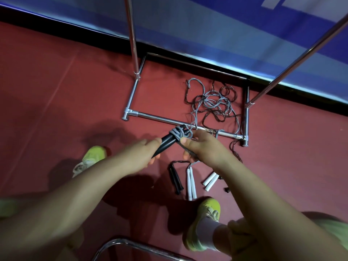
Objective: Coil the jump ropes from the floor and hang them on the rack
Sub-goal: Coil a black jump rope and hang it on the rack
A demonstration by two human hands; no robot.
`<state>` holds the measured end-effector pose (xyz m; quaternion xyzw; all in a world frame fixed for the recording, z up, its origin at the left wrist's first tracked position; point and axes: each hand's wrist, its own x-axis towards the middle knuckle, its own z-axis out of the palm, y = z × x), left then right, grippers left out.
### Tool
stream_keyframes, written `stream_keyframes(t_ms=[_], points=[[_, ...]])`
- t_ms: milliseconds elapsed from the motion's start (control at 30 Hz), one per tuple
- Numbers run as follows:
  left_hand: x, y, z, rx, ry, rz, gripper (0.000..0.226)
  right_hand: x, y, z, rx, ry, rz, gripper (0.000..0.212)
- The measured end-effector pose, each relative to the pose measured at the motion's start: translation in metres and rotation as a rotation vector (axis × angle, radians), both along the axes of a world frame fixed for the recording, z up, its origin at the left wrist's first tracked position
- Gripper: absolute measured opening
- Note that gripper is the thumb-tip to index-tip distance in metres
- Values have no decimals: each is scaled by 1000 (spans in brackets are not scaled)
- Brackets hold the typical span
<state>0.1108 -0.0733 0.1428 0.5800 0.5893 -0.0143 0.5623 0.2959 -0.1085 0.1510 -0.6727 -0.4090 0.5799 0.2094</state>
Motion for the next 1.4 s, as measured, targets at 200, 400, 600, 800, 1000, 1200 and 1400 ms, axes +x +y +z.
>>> stream_keyframes(t_ms=[200, 400, 600, 800, 1000, 1200, 1400], points=[[1, 2, 6, 235, 263, -230, 41, -7, -1, -1, -21, 75, -85, 38], [-4, -1, 1, 421, 245, -318, 36, -14, 0, 12, -162, 155, -188, 44], [-4, 1, 6, 403, 182, -304, 25, -16, -2, 6, -21, 113, -188, 23], [-3, 9, 12, -418, -389, 182, 38, -15, -1, 6, 80, 221, -262, 14], [-8, 6, 18, -927, -661, 147, 62, -8, -2, 11, 203, 228, -92, 40], [13, -9, 12, -368, -357, 204, 53, -15, -3, 9, 161, 160, -44, 26], [6, -3, 13, 91, -120, 64, 46, -20, 0, 14, 142, 78, -66, 19]])
